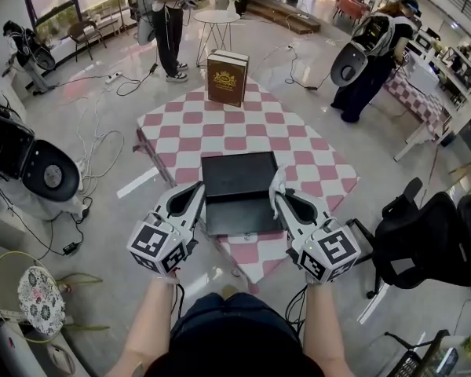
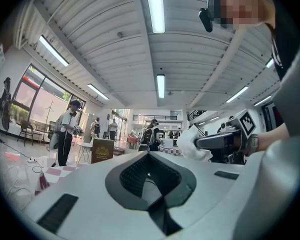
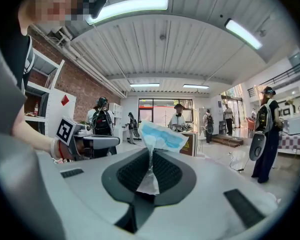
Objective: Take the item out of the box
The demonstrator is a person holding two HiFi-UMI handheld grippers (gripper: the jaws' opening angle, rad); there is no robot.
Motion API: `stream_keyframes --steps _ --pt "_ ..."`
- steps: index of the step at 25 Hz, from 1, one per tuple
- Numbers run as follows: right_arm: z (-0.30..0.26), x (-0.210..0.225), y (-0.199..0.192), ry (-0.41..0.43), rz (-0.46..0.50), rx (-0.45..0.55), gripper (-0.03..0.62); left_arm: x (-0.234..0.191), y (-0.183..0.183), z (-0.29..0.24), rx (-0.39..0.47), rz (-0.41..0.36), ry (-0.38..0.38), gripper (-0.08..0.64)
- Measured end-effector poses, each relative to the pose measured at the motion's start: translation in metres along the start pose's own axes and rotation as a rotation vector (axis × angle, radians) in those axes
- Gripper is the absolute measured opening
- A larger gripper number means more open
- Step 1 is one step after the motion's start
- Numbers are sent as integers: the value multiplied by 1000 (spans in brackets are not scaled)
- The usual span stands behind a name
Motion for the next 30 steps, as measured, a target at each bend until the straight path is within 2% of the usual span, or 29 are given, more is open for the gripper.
stream_keyframes --steps 17,30 --pt "8 -1 4 -15 -34 58 28 1 6 1 25 -2 -6 0" --pt "4 6 0 -18 -37 51 28 0 1 -9 21 6 -15 0"
Point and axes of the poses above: the fingertips, and each gripper's own axes: z backward along the fingers, x to its right, y out of its top, the point moved 6 cm from there along z, backward along the fingers, and after that the axes turned 8 degrees about -x, right-handed, at the moved point
